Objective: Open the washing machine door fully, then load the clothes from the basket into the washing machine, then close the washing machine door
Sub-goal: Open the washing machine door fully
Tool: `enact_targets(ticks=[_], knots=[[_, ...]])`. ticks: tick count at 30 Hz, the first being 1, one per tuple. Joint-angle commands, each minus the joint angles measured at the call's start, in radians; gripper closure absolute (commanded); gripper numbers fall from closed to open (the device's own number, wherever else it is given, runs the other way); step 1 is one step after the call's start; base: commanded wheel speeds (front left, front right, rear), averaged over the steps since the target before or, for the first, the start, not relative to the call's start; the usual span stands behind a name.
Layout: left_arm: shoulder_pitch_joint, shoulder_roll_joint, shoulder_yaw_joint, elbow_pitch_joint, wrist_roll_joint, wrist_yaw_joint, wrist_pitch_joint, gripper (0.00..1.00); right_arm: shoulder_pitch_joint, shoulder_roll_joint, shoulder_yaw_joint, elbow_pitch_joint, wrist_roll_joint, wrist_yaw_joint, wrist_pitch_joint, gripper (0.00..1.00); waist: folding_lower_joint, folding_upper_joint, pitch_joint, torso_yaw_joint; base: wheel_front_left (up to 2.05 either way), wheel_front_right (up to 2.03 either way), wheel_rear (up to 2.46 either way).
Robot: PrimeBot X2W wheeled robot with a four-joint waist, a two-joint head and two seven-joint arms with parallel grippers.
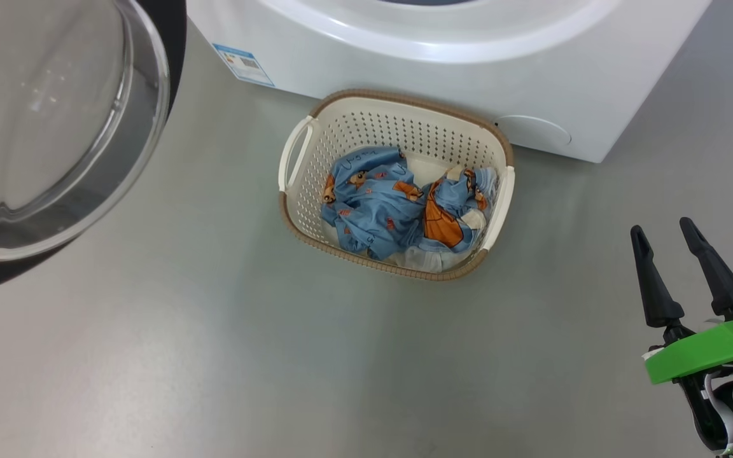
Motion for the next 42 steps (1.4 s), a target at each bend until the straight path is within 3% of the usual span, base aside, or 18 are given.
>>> enact_targets(ticks=[1, 8, 15, 26, 34, 36, 42], knots=[[-0.023, 0.088, 0.035, -0.005, 0.017, 0.013, -0.006, 1.0, -0.011, -0.017, 0.021, -0.027, -0.015, 0.006, -0.012, 0.0, 0.0, -0.0001, 0.018, -0.002, 0.0, 0.0, 0.0], [-0.068, 0.124, 0.055, 0.062, 0.042, 0.018, -0.006, 1.0, -0.032, -0.029, 0.032, -0.03, -0.02, 0.006, -0.012, 0.0, 0.0, -0.0001, 0.048, -0.009, 0.0, 0.0, 0.0], [-0.078, 0.136, 0.06, 0.09, 0.05, -0.022, -0.006, 1.0, -0.037, -0.02, 0.037, -0.018, -0.017, 0.006, -0.012, 0.0, 0.0, -0.0001, 0.024, -0.018, 0.0, 0.0, 0.0], [0.036, 0.076, 0.059, -0.002, 0.04, -0.073, -0.006, 1.0, 0.002, 0.021, 0.033, -0.009, -0.001, 0.006, -0.012, 0.0, 0.0, -0.0001, -0.087, -0.026, 0.0, 0.0, 0.0], [0.178, 0.03, -0.027, -0.125, 0.024, -0.08, -0.006, 1.0, 0.048, 0.041, 0.03, -0.007, 0.014, 0.006, -0.012, 0.0, 0.0, -0.0001, -0.176, -0.037, 0.0, 0.0, 0.0], [0.217, 0.019, -0.057, -0.164, 0.011, -0.08, -0.006, 0.82, 0.061, 0.043, 0.029, -0.008, 0.018, 0.006, -0.012, 0.0, 0.0, -0.0001, -0.197, -0.043, 0.0, 0.0, 0.0], [0.329, -0.016, -0.158, -0.29, -0.03, -0.08, -0.006, 0.51, 0.089, 0.053, 0.03, -0.012, 0.026, 0.006, -0.012, 0.0, 0.0, -0.0001, -0.245, -0.073, 0.0, 0.0, 0.0]])
